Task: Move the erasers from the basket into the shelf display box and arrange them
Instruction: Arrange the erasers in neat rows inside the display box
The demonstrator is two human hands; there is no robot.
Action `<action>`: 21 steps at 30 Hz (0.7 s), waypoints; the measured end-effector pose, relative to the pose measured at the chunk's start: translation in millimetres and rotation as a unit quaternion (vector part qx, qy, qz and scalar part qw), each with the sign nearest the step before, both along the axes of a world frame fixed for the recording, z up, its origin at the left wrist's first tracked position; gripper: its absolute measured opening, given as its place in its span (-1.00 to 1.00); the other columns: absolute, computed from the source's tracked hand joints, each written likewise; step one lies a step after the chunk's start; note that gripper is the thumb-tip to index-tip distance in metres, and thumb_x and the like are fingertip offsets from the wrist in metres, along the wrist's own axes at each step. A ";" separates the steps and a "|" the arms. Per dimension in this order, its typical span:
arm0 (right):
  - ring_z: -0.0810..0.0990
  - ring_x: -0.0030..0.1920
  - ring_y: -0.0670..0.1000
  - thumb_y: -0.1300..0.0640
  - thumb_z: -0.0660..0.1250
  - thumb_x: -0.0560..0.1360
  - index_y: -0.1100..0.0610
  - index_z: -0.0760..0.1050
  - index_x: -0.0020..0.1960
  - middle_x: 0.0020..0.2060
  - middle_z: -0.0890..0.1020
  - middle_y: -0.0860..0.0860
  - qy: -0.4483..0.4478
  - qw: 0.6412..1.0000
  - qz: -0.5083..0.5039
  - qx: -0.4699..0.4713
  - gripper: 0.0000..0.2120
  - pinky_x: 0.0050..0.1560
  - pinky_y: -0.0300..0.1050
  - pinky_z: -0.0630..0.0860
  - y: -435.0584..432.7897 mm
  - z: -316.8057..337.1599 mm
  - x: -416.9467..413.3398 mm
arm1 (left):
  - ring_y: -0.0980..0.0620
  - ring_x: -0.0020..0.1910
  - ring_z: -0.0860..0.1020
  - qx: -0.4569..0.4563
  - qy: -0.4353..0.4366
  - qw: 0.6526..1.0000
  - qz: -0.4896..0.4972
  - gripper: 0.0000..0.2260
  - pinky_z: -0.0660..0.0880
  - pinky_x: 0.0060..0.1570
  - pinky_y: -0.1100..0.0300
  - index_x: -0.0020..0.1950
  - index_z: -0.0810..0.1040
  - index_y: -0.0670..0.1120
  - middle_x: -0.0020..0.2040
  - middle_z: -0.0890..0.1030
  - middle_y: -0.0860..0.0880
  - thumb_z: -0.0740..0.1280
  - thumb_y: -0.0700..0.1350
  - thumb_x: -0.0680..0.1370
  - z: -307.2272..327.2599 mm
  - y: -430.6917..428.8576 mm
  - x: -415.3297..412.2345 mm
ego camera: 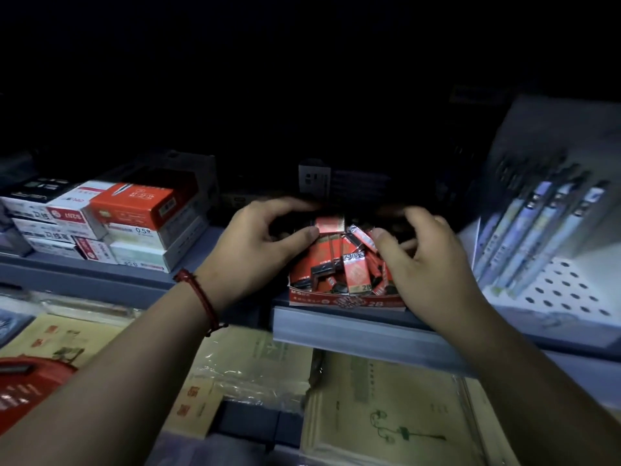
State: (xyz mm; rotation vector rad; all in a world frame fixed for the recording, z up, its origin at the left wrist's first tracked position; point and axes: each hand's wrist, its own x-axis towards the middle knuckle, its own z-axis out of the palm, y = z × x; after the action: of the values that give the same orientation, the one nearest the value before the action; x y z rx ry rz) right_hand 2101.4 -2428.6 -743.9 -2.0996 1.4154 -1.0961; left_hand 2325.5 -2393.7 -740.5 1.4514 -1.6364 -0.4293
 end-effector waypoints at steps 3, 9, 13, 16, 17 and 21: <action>0.45 0.09 -0.06 -0.04 0.36 0.52 -0.10 0.55 0.18 -0.02 0.47 -0.13 0.028 0.997 0.043 -0.065 -0.76 0.02 -0.23 0.41 14.7 10.2 -1.3 | 0.20 0.05 0.56 -0.007 -0.030 0.999 0.020 -0.69 0.50 0.11 0.38 0.19 0.62 0.22 0.09 0.56 0.06 0.50 0.09 0.46 -2.0 9.8 5.6; 0.46 -0.06 -0.16 -0.18 0.34 0.49 -0.03 0.55 0.23 -0.05 0.42 -0.17 0.152 0.977 0.124 -0.085 -0.62 -0.07 -0.15 0.50 20.1 11.7 -3.5 | 0.34 0.08 0.48 0.013 -0.137 0.990 -0.037 -0.44 0.34 0.00 0.54 0.30 0.58 0.08 0.11 0.53 0.18 0.48 0.26 0.36 1.0 21.8 -4.1; 0.49 -0.09 -0.15 -0.11 0.40 0.50 -0.05 0.59 0.18 -0.08 0.46 -0.17 0.158 0.975 0.134 -0.077 -0.71 -0.09 -0.08 0.52 18.2 9.8 -2.5 | 0.35 0.00 0.49 -0.001 -0.140 0.990 -0.009 -0.50 0.35 -0.09 0.54 0.28 0.60 0.05 0.08 0.55 0.17 0.55 0.14 0.37 -1.3 20.3 -11.0; 0.50 -0.16 -0.20 -0.01 0.47 0.47 -0.11 0.60 0.01 -0.19 0.51 -0.20 0.126 0.981 0.135 -0.059 -0.86 -0.20 -0.22 0.41 19.7 13.6 -5.3 | 0.31 -0.11 0.51 -0.018 -0.104 0.994 0.017 -0.56 0.37 -0.14 0.51 0.21 0.62 0.08 0.01 0.56 0.16 0.57 0.10 0.36 -1.6 20.5 -10.6; 0.50 -0.23 -0.21 0.01 0.49 0.45 -0.11 0.59 -0.04 -0.25 0.53 -0.21 0.105 0.985 0.133 -0.044 -0.88 -0.25 -0.26 0.37 19.9 14.2 -6.0 | 0.28 -0.14 0.53 -0.026 -0.077 0.996 0.024 -0.58 0.39 -0.14 0.49 0.20 0.62 0.09 -0.02 0.56 0.15 0.58 0.07 0.37 -1.5 20.5 -10.3; 0.42 -0.41 -0.13 0.04 0.51 0.45 -0.10 0.61 -0.06 -0.35 0.58 -0.01 -0.059 0.993 0.103 0.008 -0.88 -0.34 -0.12 0.48 14.9 15.1 -2.6 | 0.16 -0.20 0.56 -0.064 -0.012 0.995 0.074 -0.58 0.41 -0.20 0.45 0.24 0.61 0.10 -0.11 0.57 0.05 0.57 0.06 0.40 -0.8 13.0 -8.8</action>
State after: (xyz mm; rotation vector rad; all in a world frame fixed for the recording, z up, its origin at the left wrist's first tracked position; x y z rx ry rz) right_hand 2098.8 -2413.7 -728.8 -2.0780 1.1203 -1.1017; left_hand 2316.7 -2380.7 -741.3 1.4739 -1.5334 -0.2209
